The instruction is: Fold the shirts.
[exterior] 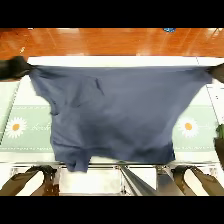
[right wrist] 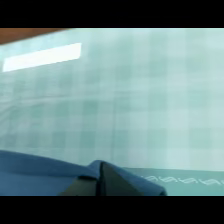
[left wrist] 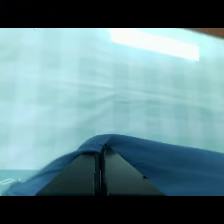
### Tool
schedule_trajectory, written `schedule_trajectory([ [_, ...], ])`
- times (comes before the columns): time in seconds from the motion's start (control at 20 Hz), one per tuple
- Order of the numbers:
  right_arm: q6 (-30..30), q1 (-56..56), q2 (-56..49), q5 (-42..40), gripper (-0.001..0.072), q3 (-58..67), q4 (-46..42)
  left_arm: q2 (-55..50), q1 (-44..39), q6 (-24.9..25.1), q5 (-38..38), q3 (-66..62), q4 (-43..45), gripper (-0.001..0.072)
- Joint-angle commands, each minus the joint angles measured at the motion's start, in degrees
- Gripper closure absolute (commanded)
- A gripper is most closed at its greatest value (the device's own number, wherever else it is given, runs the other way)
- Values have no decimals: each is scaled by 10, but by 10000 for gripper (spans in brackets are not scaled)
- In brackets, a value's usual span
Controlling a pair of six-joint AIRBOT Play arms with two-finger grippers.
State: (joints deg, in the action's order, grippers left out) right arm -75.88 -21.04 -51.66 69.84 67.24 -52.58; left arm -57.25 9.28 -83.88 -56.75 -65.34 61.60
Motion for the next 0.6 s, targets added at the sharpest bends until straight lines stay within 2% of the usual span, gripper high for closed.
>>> schedule_trajectory([
  [0.0,37,34,-173,-113,692,-8,39,-165,0,52,93,-10,-116,689],
  [0.1,23,51,-272,-149,692,41,56,-262,0,54,100,-78,-126,689],
  [0.25,-15,52,-380,-145,691,129,129,-347,-2,54,72,-176,-139,688],
  [0.3,-31,51,-401,-142,600,151,145,-359,-4,54,63,-198,-143,654],
  [0.35,-45,51,-411,-135,359,168,149,-363,-4,54,51,-214,-141,468],
  [0.4,-47,51,-413,-129,305,180,145,-364,-1,51,25,-227,-136,208],
  [0.55,-35,16,-389,-68,306,199,141,-360,48,26,-119,-274,-50,199],
])
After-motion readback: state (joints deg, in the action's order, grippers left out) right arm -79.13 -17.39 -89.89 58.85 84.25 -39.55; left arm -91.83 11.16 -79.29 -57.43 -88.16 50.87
